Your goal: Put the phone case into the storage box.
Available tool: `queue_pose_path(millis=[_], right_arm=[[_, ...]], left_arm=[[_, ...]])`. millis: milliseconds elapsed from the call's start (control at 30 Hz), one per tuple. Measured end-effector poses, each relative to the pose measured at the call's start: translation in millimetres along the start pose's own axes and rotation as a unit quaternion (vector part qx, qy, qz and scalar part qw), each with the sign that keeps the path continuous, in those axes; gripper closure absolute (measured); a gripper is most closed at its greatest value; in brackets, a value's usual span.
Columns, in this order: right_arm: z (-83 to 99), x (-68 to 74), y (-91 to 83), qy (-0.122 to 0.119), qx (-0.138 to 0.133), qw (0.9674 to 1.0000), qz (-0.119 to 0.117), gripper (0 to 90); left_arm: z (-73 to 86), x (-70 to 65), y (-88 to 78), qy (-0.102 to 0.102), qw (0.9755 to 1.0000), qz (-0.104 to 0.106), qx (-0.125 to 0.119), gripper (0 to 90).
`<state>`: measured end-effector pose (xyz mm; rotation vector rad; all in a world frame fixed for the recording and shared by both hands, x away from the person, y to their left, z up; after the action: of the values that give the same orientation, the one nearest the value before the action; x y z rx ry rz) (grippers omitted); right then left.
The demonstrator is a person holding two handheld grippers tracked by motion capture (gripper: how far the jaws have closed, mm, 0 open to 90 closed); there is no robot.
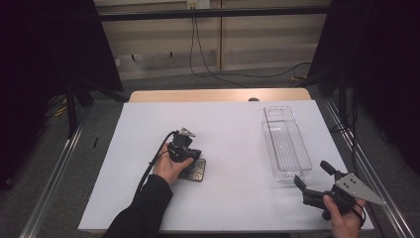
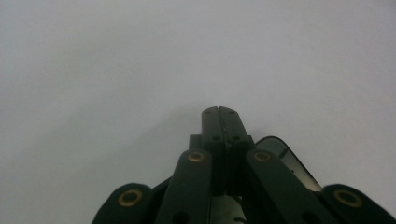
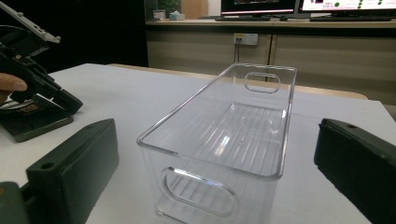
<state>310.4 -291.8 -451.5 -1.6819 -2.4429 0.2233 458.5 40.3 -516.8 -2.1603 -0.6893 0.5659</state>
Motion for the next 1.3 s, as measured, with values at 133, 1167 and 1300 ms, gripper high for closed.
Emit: queue_pose_path(millis=[133,1167,1300], right_arm=[[0.0,0.5,0.3,-0.001,0.000,1.0000,0.000,0.0],[0.0,1.0,0.1,-0.002,0.000,1.0000,-0.002,0.0],[0.1,0.6,0.4,-0.001,0.000,1.0000,-0.001,0.0]], left_arm=[[0.6,-6.3,-1.7,0.009,0.9999,0.005,0.002,90.0],[5.2,-20.3,0.9,0.007,0.9993,0.035,0.006,90.0],[6.8,-23.2,0.3,0.005,0.9993,0.038,0.004,90.0]])
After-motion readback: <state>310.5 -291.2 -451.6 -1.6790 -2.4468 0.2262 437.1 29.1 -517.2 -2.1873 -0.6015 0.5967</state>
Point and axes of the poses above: each handheld gripper's, and its own axes: y roughly forward along the jaws, z roughly out of its underside, x roughly to its left, the point moved 9 cm from there along y, roughly forward along the jaws, and after that the axes turned 2 degrees about x, right-handed, at the moved point
